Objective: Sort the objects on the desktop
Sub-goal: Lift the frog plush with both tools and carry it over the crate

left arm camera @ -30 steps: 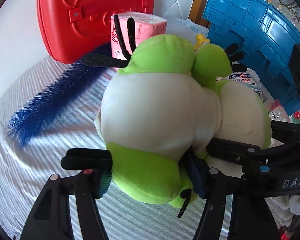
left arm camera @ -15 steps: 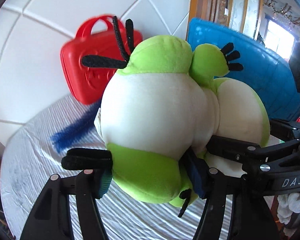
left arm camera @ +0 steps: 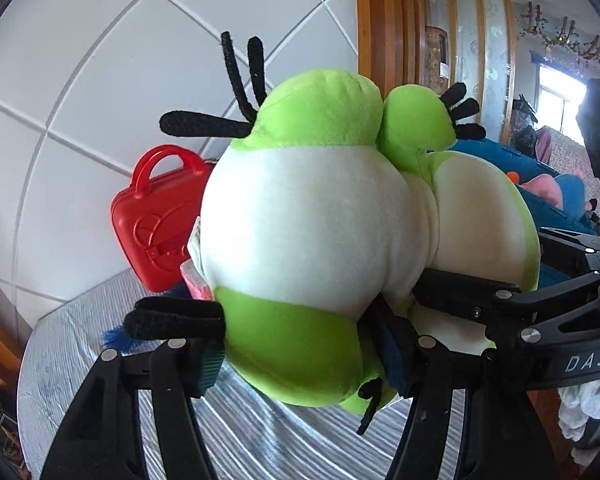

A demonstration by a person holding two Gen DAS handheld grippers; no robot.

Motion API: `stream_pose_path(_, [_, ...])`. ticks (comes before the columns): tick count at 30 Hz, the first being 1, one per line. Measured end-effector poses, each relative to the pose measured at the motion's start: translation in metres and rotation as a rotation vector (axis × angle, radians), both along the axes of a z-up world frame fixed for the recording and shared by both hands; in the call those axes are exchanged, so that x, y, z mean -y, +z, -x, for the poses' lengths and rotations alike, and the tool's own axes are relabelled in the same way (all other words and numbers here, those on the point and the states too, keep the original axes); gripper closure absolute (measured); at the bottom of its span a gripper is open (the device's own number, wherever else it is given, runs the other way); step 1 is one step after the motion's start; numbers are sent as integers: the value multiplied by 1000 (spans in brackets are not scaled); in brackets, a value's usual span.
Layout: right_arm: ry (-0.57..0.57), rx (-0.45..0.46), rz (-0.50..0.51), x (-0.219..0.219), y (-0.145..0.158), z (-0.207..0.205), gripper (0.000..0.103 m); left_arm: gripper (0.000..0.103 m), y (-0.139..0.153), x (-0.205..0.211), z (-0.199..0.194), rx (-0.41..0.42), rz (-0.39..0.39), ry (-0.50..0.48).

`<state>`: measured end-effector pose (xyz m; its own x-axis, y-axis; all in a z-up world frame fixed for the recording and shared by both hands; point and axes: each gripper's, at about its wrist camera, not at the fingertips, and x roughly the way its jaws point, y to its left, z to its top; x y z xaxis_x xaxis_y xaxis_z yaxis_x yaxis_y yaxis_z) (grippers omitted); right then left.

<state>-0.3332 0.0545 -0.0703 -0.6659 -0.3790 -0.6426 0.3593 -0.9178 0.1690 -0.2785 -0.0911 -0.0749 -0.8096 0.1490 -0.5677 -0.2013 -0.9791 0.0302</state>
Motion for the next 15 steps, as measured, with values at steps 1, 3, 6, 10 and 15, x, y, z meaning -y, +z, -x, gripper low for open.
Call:
stream_pose_path(1, [-2,-12,-1,-8,5,-1,15,39,5,-5,-4,-8,3,-4])
stream_pose_path(3, [-9,-26,4,-22,10,-5,15,39,11,-14,-6,-19,8,-17])
stream_pose_path(6, [-34,-46,8,-33,18,-14,15,39,18,-29,-18,-48,13,-49])
stream_pose_path(10, [-70,-70,-20,-40,32,-29,15,39,30,-41,-27,-76,-17,-74])
stream_pose_path(15, [-94,-111,-40,-52,52,-44,15,39,51,-62,-36,-98,-28,-103])
